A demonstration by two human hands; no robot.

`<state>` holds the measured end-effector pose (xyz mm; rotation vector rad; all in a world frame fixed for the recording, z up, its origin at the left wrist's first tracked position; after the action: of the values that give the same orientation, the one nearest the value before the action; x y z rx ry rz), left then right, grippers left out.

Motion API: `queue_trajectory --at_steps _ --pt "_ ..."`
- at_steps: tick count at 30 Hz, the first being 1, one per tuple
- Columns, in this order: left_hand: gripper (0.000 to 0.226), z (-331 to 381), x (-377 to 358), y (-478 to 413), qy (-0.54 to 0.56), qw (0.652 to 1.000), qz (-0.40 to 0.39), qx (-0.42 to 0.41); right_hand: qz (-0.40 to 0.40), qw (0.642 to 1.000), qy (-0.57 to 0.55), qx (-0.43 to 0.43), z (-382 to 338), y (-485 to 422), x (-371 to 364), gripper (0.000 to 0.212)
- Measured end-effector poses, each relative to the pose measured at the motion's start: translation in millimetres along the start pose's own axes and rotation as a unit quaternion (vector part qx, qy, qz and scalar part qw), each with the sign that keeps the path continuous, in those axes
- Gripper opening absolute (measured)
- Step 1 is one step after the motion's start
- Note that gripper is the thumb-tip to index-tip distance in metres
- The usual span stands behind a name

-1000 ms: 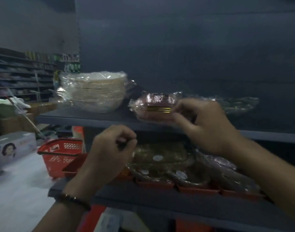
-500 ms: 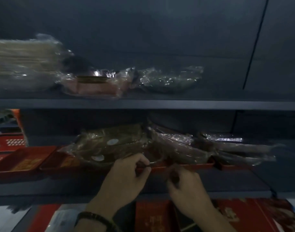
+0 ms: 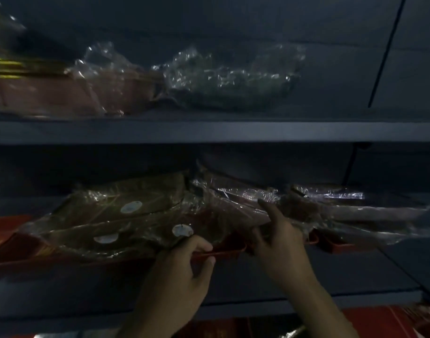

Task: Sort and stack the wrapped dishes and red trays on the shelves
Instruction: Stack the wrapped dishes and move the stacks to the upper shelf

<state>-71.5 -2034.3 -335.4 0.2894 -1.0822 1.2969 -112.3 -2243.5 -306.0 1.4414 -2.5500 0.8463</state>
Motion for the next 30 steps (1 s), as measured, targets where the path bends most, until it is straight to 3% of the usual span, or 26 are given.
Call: queue_trajectory --at_steps 7,12,18,26,30 --pt "0.014 -15 -4 -1 -0.025 1.000 0.009 -0.006 -0.006 1.000 -0.014 -0.015 10 -14 -20 0.050" --pt "0.011 -19 -2 4 -0.049 0.999 0.014 -0.010 0.029 0.995 -0.091 -0.015 21 -23 -26 0.016" --pt "0.010 -14 -1 10 -0.056 0.998 0.029 -0.032 0.084 0.983 -0.156 0.042 18 -13 -31 0.013" --pt "0.017 -19 23 11 0.091 0.994 0.043 0.030 0.069 0.977 -0.171 0.104 -8 19 -10 0.008" --pt "0.036 -18 40 19 0.208 0.974 0.015 0.090 0.016 0.980 -0.166 0.108 -4 42 5 0.005"
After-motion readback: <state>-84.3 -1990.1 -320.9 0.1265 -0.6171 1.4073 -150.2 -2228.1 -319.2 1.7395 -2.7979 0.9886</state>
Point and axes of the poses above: each hand's wrist, its own y-axis away from the middle knuckle, its own x-axis out of the back of the hand, z = x × y, the point moved 2 cm from there along -y, towards the middle knuckle, and after that the axes turned 13 degrees about -y, right-handed, at the moved point
